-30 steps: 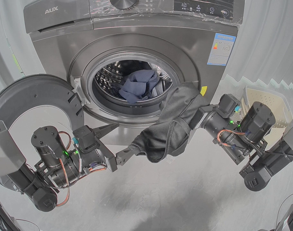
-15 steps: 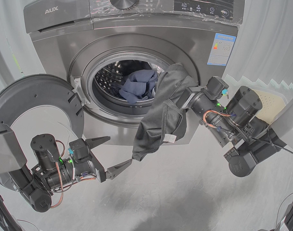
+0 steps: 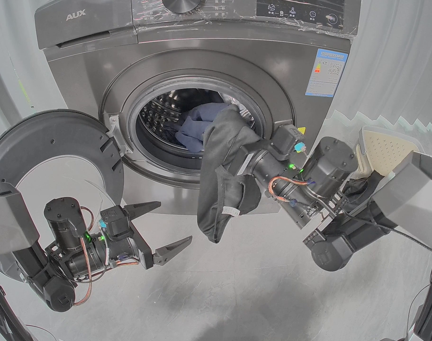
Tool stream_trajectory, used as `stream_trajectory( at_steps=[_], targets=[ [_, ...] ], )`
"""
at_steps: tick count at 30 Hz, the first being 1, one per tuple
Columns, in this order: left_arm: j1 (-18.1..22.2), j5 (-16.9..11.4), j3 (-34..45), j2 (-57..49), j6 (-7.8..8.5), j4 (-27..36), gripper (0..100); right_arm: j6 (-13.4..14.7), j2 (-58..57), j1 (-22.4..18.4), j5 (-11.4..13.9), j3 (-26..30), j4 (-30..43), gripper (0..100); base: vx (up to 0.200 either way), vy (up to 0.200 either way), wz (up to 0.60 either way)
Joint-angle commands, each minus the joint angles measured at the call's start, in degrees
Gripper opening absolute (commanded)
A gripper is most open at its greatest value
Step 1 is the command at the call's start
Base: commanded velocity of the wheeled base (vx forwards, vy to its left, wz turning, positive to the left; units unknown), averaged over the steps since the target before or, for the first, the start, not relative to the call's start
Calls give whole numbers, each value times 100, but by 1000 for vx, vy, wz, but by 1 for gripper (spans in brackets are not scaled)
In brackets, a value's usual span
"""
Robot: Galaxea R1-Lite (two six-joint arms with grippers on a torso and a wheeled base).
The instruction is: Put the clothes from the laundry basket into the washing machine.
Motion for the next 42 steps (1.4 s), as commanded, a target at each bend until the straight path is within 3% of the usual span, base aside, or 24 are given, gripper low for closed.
stream_trajectory(
  at_steps=[1, 8, 18, 34, 42],
  targets=[
    [-57, 10, -137, 30, -1, -1, 100, -64, 494, 243, 0, -235, -10, 0, 0, 0, 0],
    [-75, 10, -296, 39, -54, -1, 100, -64, 784, 357, 18, -850, 60, 0, 0, 0, 0],
    [-198, 45, -612, 126, -221, -1, 100, -64, 872, 577, 0, -1255, 271, 0, 0, 0, 0],
    [-268, 485, -1175, 469, -405, -18, 100, -56, 810, 972, -79, -1211, 218, 0, 0, 0, 0],
    [-198, 784, -1438, 636, -511, -10, 100, -12, 415, 1139, -96, -622, 192, 0, 0, 0, 0]
  ],
)
